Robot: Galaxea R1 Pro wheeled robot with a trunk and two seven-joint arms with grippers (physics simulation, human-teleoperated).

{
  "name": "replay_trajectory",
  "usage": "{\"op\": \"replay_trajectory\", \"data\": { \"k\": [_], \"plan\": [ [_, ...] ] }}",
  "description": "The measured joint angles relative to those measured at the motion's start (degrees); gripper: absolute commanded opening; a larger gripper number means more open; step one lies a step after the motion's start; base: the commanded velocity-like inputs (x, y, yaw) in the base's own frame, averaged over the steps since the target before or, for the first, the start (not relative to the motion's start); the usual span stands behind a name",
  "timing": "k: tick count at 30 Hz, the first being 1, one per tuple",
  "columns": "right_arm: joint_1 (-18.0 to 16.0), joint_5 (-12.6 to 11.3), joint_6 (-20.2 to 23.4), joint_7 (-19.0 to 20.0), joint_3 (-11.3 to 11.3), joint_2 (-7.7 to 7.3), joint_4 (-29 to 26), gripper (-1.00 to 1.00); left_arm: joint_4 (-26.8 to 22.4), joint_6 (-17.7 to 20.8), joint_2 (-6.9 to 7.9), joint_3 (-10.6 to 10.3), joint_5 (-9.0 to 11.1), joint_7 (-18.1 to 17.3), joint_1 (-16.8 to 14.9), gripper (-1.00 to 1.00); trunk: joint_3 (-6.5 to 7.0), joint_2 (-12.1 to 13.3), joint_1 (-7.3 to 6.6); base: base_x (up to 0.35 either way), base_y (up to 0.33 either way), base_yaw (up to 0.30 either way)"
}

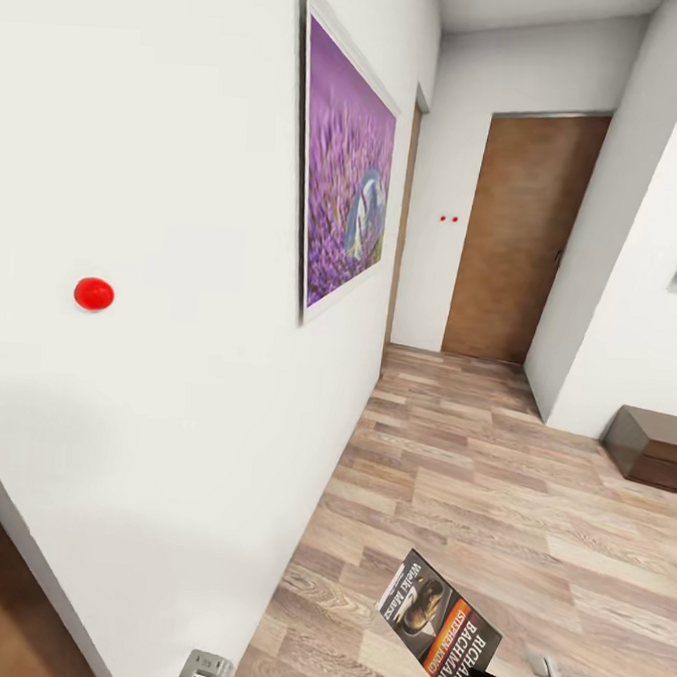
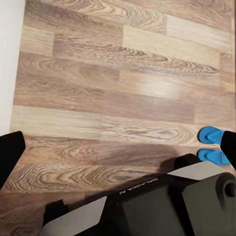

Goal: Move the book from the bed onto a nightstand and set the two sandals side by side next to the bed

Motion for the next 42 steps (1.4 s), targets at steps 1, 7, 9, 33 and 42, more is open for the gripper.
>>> {"op": "replay_trajectory", "data": {
  "k": [1, 7, 9, 33, 42],
  "plan": [
    [0.0, 0.0, -0.01, 0.01, 0.02, 0.0, 0.0, -1.0, 0.0, 0.0, 0.0, 0.0, 0.0, 0.0, 0.0, 1.0, 0.0, 0.0, 0.0, 0.003, 0.0, -0.259],
    [-0.02, 0.01, -0.04, 0.03, 0.01, 0.01, -0.02, -1.0, -0.02, 0.0, 0.01, -0.02, 0.01, 0.0, 0.01, 1.0, 0.0, 0.0, 0.0, 0.001, 0.0, -0.068],
    [-0.02, 0.01, -0.04, 0.0, 0.02, 0.01, 0.01, -1.0, -0.02, 0.0, 0.01, -0.02, 0.01, 0.0, 0.01, 1.0, 0.0, 0.0, 0.0, 0.0, 0.0, -0.008],
    [-0.02, 0.01, -0.01, -0.05, 0.02, 0.01, -0.01, -1.0, -0.02, 0.0, 0.01, 0.02, 0.01, -0.04, 0.01, 1.0, 0.0, 0.0, 0.0, 0.0, 0.0, -0.172],
    [-0.02, 0.02, -0.03, -0.06, -0.02, 0.01, 0.0, -1.0, -0.02, -0.06, 0.01, 0.03, 0.01, -0.06, 0.01, 1.0, 0.0, 0.0, -0.02, 0.133, 0.0, -0.002]
  ]
}}
